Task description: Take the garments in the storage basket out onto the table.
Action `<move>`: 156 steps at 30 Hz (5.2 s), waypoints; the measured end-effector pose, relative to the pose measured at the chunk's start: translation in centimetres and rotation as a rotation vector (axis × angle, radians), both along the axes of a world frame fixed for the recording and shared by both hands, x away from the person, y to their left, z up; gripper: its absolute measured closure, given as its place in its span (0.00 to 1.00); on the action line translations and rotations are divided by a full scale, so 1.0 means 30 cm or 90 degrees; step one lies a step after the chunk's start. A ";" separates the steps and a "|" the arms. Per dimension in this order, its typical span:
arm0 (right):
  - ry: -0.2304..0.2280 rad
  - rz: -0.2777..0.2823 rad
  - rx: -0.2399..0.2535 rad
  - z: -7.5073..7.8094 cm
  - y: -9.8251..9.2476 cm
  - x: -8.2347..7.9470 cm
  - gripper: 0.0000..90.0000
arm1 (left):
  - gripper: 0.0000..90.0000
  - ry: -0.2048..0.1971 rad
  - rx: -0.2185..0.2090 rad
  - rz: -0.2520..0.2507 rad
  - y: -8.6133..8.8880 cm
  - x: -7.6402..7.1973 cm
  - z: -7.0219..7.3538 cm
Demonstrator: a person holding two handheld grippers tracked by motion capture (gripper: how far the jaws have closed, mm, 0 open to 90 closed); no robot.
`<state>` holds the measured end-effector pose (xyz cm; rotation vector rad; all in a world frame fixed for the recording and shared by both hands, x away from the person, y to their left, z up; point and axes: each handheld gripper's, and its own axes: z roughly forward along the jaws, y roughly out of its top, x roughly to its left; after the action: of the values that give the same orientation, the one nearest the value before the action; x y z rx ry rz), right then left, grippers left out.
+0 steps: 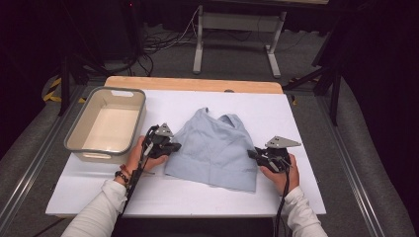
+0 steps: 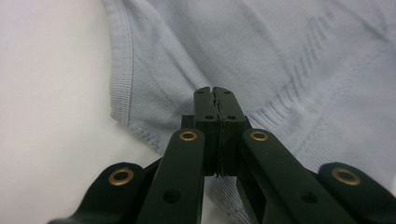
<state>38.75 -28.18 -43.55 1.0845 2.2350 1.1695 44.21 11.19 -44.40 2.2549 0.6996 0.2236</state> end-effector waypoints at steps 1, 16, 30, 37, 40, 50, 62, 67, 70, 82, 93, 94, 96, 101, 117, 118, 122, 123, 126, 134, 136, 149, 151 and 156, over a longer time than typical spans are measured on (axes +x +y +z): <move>-0.007 0.003 0.001 0.009 0.001 -0.006 0.86 | 0.99 -0.014 -0.005 0.005 0.016 -0.014 0.020; -0.036 -0.001 0.035 0.037 0.029 0.015 0.49 | 0.39 -0.011 -0.046 0.105 -0.056 0.083 -0.041; -0.042 0.026 0.037 0.015 0.033 0.019 0.88 | 0.89 -0.001 -0.104 0.057 -0.025 0.067 -0.025; -0.101 0.074 0.044 0.074 0.043 -0.053 0.89 | 0.90 -0.122 -0.085 -0.005 -0.019 -0.060 0.100; -0.121 0.117 0.017 0.091 0.065 -0.105 0.89 | 0.90 -0.135 -0.061 -0.040 -0.023 -0.126 0.113; -0.057 0.233 -0.070 -0.006 0.142 -0.198 0.88 | 0.90 -0.124 0.039 -0.128 -0.026 -0.265 0.030; -0.049 0.232 -0.055 -0.004 0.141 -0.202 0.61 | 0.90 -0.090 0.060 -0.146 -0.041 -0.253 -0.019; -0.069 0.174 -0.010 0.070 0.076 -0.187 0.49 | 0.90 -0.085 0.067 -0.148 -0.033 -0.251 -0.012; -0.079 0.156 0.006 0.090 0.059 -0.184 0.49 | 0.90 -0.080 0.071 -0.156 -0.027 -0.254 -0.003; -0.030 0.068 0.043 0.166 0.066 0.042 0.51 | 0.89 -0.070 0.068 -0.159 -0.014 -0.252 0.004; 0.072 0.043 0.029 0.116 0.147 0.292 0.47 | 0.88 -0.070 0.060 -0.160 -0.008 -0.244 0.003; 0.086 0.039 0.021 0.107 0.156 0.309 0.46 | 0.87 -0.068 0.059 -0.160 -0.007 -0.244 0.004; 0.100 0.033 0.001 0.090 0.171 0.333 0.46 | 0.87 -0.064 0.060 -0.157 -0.006 -0.245 0.004; 0.143 0.031 -0.023 0.038 0.190 0.377 0.52 | 0.86 -0.061 0.059 -0.154 -0.009 -0.238 -0.004; 0.102 0.089 0.005 0.063 0.157 0.325 0.96 | 0.35 -0.039 -0.072 -0.001 0.049 -0.155 0.053; 0.092 0.089 -0.001 0.070 0.148 0.312 0.96 | 0.30 -0.033 -0.087 0.009 0.052 -0.147 0.058; 0.053 0.093 0.009 0.096 0.105 0.264 0.96 | 0.27 0.000 -0.132 0.044 0.055 -0.086 0.072; 0.046 0.090 0.014 0.103 0.094 0.253 0.96 | 0.27 0.021 -0.152 0.054 0.050 -0.064 0.070; 0.031 0.095 0.019 0.111 0.081 0.239 0.96 | 0.27 0.034 -0.153 0.070 0.030 -0.016 0.062; 0.018 0.096 0.006 0.111 0.057 0.207 0.96 | 0.37 0.133 -0.175 0.118 -0.009 0.140 0.010; 0.019 0.097 0.005 0.105 0.057 0.207 0.96 | 0.39 0.158 -0.159 0.132 -0.026 0.178 -0.017; 0.029 0.101 -0.004 0.058 0.076 0.211 0.96 | 0.82 0.178 -0.163 0.131 -0.048 0.266 -0.063; 0.028 0.100 -0.001 0.058 0.077 0.212 0.96 | 0.89 0.169 -0.165 0.129 -0.052 0.265 -0.060; -0.007 0.100 0.005 0.080 0.077 0.206 0.96 | 0.93 0.103 -0.170 0.120 -0.049 0.243 -0.006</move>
<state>44.92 -25.86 -41.14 0.9174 2.3438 1.2448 51.50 9.71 -44.58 1.9678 0.9692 0.0346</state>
